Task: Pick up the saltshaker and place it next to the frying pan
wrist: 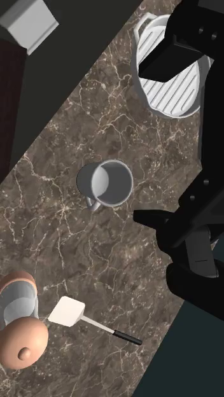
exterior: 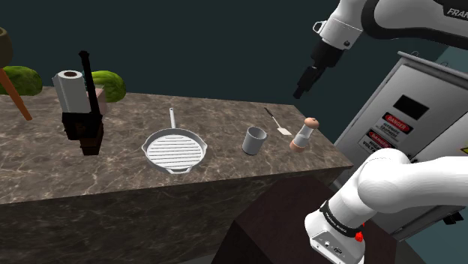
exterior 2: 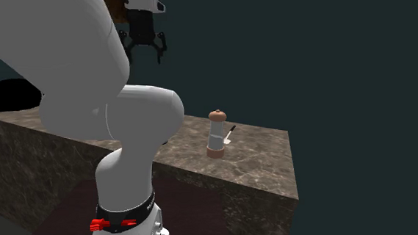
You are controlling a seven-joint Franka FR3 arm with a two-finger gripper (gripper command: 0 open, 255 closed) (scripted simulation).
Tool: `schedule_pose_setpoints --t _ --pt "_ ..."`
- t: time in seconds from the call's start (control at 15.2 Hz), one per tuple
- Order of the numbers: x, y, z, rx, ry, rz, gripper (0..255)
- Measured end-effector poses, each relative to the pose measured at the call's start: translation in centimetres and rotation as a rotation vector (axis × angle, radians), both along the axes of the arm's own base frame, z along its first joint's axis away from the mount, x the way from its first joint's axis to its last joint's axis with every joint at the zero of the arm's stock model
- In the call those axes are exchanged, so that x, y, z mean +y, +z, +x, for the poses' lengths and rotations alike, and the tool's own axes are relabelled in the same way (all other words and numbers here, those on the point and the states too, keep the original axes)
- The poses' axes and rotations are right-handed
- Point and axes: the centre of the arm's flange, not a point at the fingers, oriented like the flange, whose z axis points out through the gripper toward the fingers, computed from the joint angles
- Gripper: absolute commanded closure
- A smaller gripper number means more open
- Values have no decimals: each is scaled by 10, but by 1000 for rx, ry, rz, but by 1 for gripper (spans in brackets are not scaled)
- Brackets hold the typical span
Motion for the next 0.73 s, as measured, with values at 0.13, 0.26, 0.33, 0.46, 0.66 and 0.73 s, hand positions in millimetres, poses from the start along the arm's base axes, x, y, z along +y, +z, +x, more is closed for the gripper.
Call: schedule_pose_setpoints --t 0.13,0.26,0.33,0.46,0.66,0.73 --pt "-4 -3 0 1 0 -1 0" --pt "-23 -14 -1 5 -3 -5 0" --pt "-34 -21 1 7 -4 -7 0" --pt "-55 -34 -1 11 -6 -12 0" --pt "-91 -55 -1 18 -8 -19 0" --pt "-102 -60 -1 20 -9 -22 0"
